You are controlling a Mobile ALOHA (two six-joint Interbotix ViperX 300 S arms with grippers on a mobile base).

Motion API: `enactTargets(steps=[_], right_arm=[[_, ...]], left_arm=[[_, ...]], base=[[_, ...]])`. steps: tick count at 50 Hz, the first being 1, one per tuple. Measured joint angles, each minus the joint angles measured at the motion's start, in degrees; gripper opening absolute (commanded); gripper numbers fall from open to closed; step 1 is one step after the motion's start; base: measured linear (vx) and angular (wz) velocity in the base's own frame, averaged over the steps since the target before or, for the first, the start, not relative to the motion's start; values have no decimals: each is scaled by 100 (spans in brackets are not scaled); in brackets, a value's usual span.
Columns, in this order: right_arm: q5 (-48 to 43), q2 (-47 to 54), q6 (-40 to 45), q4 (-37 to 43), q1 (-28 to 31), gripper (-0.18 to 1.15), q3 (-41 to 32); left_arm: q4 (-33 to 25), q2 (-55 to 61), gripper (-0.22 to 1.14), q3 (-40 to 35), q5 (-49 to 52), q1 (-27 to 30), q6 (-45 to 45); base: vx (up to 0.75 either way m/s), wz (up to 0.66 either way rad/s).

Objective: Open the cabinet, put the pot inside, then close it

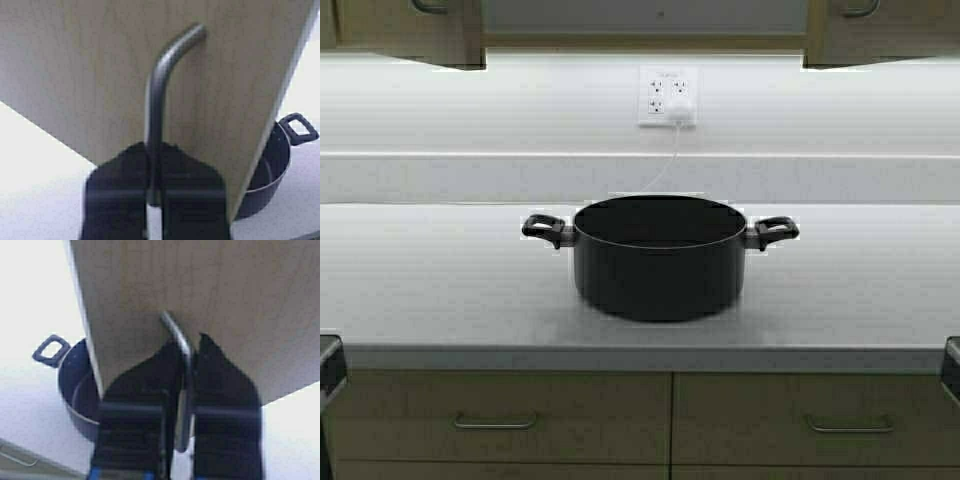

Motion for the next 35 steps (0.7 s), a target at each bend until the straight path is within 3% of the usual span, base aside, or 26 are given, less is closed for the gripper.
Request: enactTargets(steps=[3, 7, 9, 15, 25, 35], right_arm=[[149, -18, 44, 18, 0, 111, -26], [334, -88, 44, 18, 9, 106, -53], [475, -193, 53, 18, 9, 100, -26], [1028, -316, 62, -18, -97, 98, -53], [1969, -905, 97, -176, -782, 98, 0], [2725, -1564, 589, -642, -686, 98, 26]], left_arm=[[0, -35, 67, 0, 158, 35, 0], [-9, -79, 95, -62, 404, 62, -53], [-18, -105, 103, -97, 527, 53, -79], [-18, -264, 103, -114, 765, 53, -79], [-26, -677, 103, -114, 1248, 316, -70], [-26, -932, 103, -105, 1767, 343, -53]], base=[[1, -2], [1, -2], [1, -1], [0, 0], [-1, 1], [-1, 1]])
